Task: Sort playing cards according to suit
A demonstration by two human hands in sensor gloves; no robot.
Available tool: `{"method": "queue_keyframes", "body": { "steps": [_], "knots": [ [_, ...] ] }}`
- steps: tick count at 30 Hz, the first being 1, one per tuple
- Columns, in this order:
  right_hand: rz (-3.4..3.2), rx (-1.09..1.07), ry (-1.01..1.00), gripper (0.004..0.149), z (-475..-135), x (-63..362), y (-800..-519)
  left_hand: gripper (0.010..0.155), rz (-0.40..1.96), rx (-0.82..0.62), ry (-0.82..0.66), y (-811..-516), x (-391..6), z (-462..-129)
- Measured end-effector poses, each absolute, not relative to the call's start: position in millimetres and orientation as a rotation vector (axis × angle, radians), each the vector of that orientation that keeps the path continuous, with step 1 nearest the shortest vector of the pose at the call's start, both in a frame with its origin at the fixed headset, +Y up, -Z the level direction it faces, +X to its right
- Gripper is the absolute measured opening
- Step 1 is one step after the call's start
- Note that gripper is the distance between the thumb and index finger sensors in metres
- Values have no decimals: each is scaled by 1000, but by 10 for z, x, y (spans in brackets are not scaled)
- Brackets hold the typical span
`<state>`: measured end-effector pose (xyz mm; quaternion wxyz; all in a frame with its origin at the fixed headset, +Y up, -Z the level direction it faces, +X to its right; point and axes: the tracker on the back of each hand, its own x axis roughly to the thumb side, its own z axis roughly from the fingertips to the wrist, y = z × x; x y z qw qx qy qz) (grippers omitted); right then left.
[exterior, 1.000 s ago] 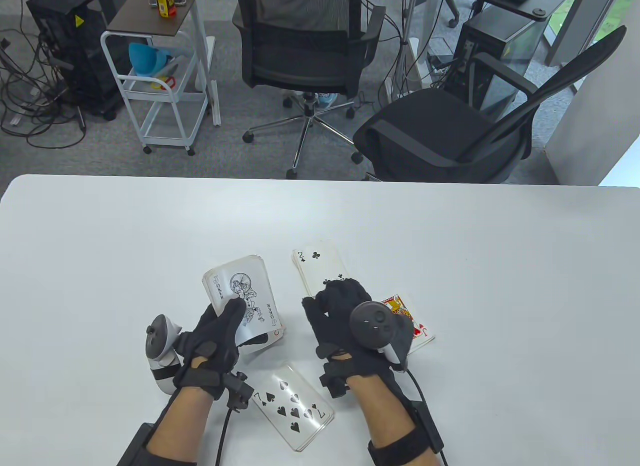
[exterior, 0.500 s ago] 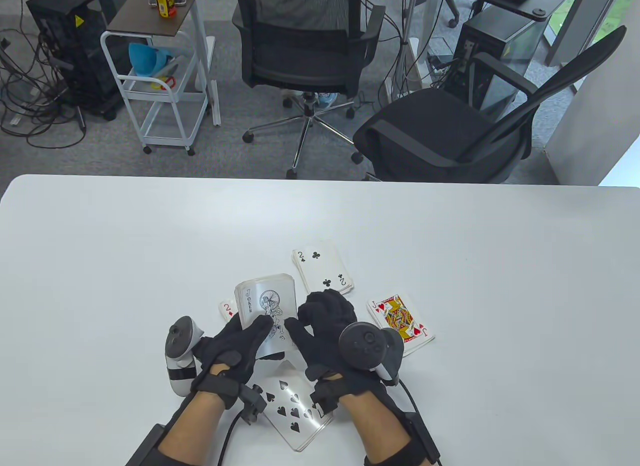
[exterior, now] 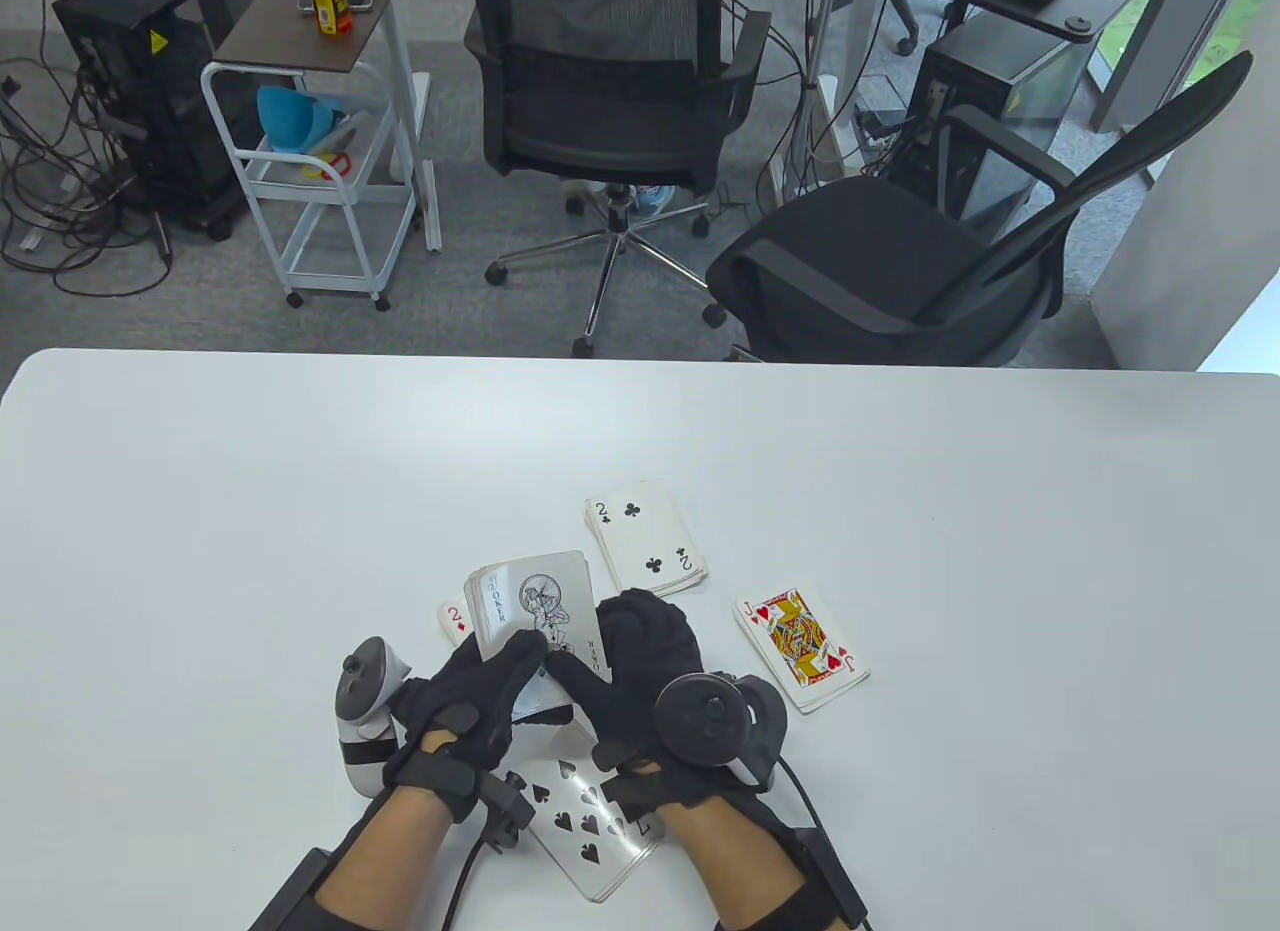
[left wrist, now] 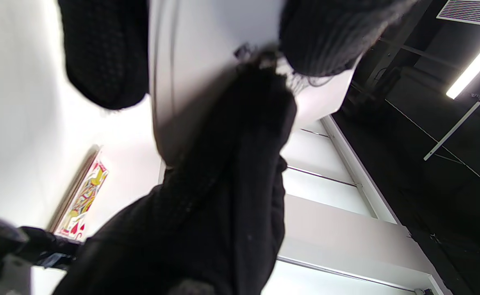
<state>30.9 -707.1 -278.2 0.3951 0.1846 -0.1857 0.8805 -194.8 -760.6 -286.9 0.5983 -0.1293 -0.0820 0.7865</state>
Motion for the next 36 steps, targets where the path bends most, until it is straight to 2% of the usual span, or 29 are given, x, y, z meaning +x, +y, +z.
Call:
{"method": "queue_keyframes", "body": {
  "steps": [6,10,13,15,21,25,29,33,36],
  "knots": [
    [2213,459,-489,38,-2802,366,-7055,56,1830,-306,-194,-7607,-1942,-2866],
    [2212,430,-456,40,-2829,410,-7063,57,1847,-320,-196,-7597,-1925,-2852],
    [2204,401,-478,49,-2843,472,-7037,57,1853,-331,-208,-7576,-1903,-2840],
    [2202,387,-476,50,-2854,517,-7011,58,1842,-325,-214,-7557,-1903,-2838],
    [2261,168,-422,40,-2963,836,-6942,55,1877,-293,-205,-7522,-1980,-2851],
    [2375,50,-84,37,-3084,1052,-6992,55,1891,-256,-232,-7455,-2038,-2871],
    [2590,-21,228,37,-3155,1050,-7118,55,1883,-239,-233,-7437,-2062,-2871],
    [2783,-64,371,37,-3188,883,-7283,55,1883,-243,-216,-7468,-2064,-2879],
    [2936,-111,377,38,-3196,756,-7404,55,1883,-246,-208,-7479,-2063,-2875]
  ]
}}
